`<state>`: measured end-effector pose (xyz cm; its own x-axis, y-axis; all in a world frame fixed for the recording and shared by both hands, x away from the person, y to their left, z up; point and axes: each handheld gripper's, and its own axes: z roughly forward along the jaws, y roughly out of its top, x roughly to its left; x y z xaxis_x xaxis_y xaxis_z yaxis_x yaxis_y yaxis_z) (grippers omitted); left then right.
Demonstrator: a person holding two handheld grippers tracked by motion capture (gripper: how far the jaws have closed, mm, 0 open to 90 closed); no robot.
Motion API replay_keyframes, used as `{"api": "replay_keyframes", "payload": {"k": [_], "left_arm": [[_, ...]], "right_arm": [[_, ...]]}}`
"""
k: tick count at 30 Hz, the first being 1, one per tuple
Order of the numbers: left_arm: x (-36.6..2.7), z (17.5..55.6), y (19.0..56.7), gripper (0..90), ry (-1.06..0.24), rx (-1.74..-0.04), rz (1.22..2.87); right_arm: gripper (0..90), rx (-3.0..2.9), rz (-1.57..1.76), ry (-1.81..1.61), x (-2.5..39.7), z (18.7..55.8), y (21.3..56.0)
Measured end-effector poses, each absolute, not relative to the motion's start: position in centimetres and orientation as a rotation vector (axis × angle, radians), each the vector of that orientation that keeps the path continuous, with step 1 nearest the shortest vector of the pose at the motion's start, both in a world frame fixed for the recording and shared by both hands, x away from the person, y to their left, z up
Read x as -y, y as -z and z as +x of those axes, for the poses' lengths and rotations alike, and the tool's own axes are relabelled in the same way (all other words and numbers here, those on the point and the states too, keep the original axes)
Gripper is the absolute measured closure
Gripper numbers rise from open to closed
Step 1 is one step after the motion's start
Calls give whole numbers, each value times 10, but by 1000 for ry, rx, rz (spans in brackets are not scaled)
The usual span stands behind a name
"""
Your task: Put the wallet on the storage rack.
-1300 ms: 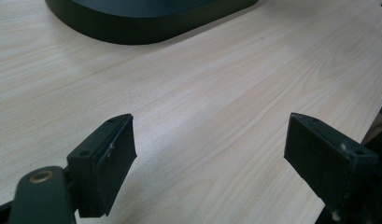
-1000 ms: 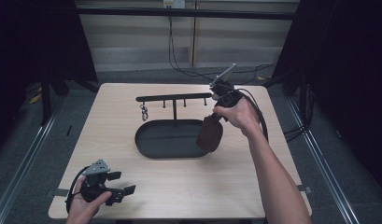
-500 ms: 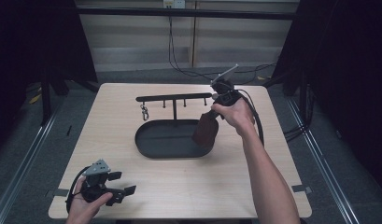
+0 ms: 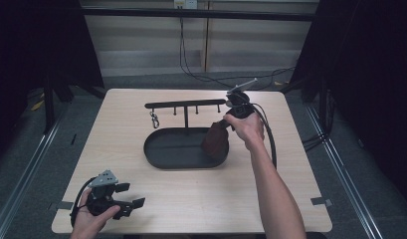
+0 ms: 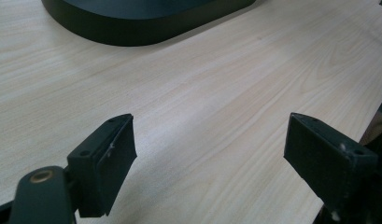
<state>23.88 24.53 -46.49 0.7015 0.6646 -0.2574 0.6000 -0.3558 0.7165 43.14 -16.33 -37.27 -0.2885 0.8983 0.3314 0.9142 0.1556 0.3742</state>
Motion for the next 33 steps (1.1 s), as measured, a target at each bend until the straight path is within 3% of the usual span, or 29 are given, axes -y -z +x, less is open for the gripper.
{"api": "replay_keyframes", "payload": {"k": [23, 33], "left_arm": [[-246, 240, 465, 166, -87, -969, 2061], [-245, 241, 466, 166, -80, -972, 2059]], "right_arm": [[821, 2255, -1851, 962, 169, 426, 436], [790, 2246, -1854, 1022, 175, 419, 431]]}}
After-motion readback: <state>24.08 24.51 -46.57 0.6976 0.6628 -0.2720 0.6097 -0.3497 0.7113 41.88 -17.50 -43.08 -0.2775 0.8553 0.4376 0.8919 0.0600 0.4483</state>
